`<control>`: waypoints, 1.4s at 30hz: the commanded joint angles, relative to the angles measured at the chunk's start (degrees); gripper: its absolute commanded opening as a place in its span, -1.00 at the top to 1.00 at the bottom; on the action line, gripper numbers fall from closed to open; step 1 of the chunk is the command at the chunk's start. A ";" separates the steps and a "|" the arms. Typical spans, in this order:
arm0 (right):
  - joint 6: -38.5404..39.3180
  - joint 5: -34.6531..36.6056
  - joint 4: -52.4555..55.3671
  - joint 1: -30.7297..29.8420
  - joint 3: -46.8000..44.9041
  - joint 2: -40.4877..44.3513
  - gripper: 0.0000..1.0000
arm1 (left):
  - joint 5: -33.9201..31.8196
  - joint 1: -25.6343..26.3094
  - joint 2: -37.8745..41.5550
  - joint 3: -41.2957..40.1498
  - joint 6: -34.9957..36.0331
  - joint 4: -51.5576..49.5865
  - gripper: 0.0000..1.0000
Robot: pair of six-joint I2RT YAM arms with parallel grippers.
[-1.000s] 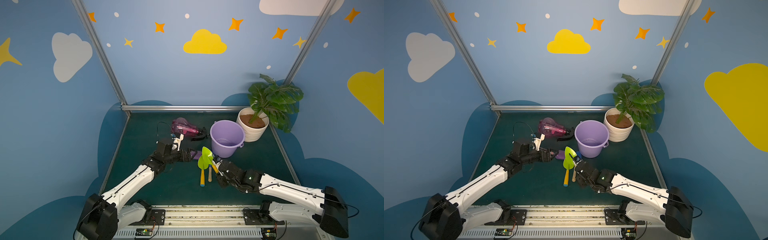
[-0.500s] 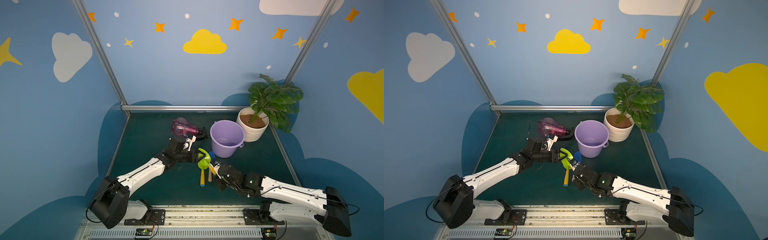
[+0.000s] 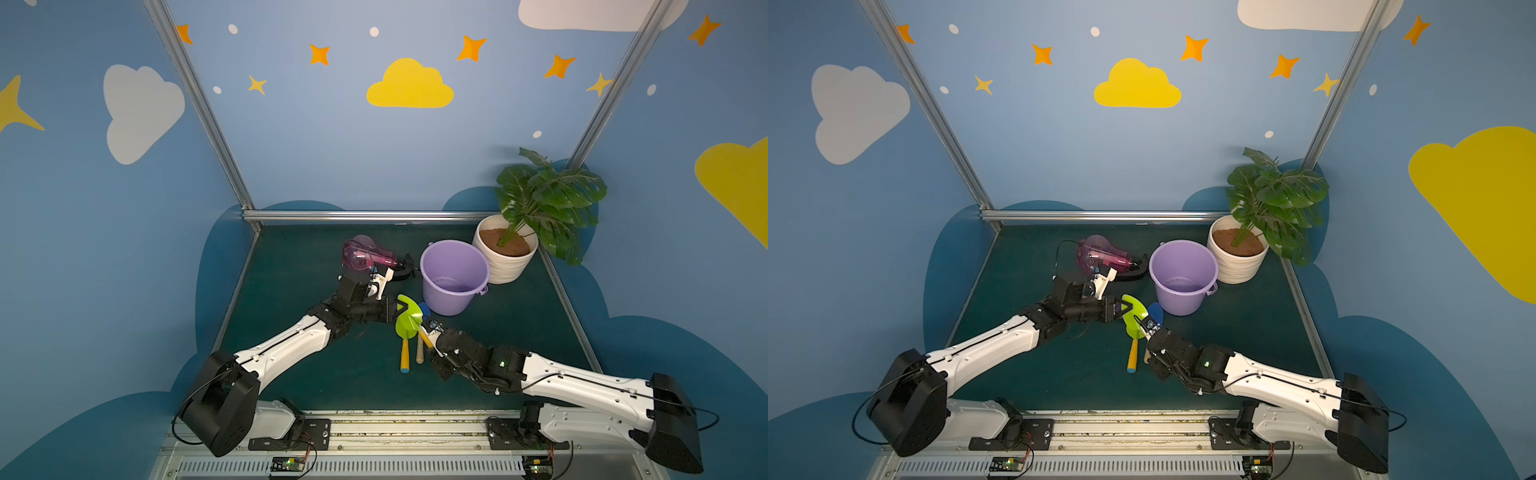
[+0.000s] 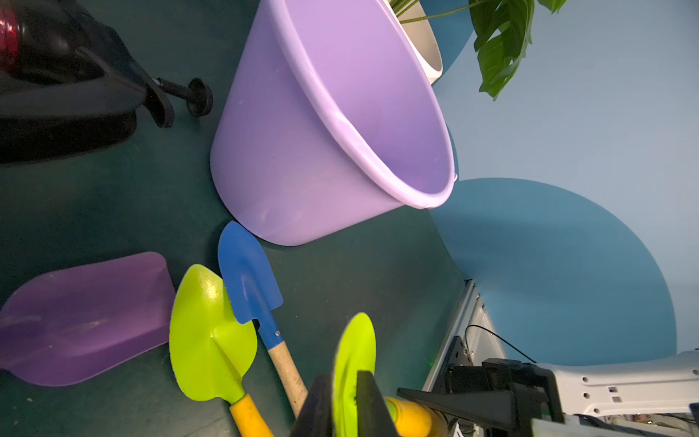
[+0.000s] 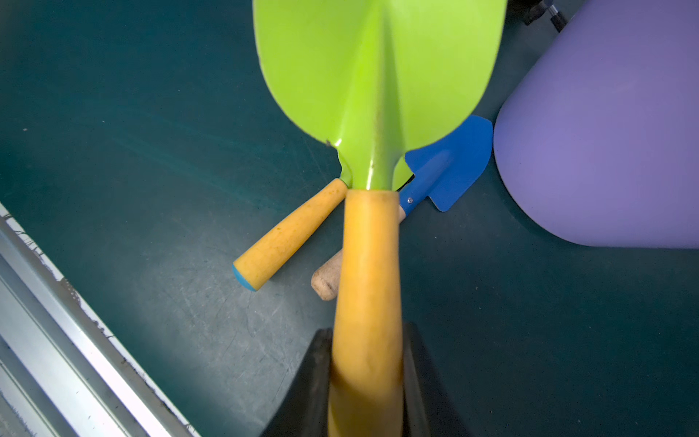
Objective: Organize the gardening tools
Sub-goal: Pick up the gardening tool from the center of the board, then place the gardening tool in the container.
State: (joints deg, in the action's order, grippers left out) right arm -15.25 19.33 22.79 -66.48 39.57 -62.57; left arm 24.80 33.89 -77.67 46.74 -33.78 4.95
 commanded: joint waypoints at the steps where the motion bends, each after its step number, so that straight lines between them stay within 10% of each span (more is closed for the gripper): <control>1: -1.38 1.71 0.30 -0.25 0.79 1.92 0.81 | 0.06 0.08 1.50 1.05 1.19 1.05 0.82; 8: -6.29 7.70 2.38 -0.10 1.65 7.17 -0.41 | -1.18 0.24 2.93 3.86 5.05 1.00 0.93; 13: -8.18 15.47 4.40 0.01 0.86 14.78 -0.87 | -3.17 0.63 3.49 9.63 10.94 -1.61 0.93; 42: -16.52 21.22 12.09 2.43 -5.20 34.79 -0.94 | -17.44 7.49 -27.04 47.54 39.17 -1.43 0.93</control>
State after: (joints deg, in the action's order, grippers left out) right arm -30.92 40.03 34.15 -64.20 35.14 -28.71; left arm 10.00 40.58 -102.28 91.68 2.28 3.40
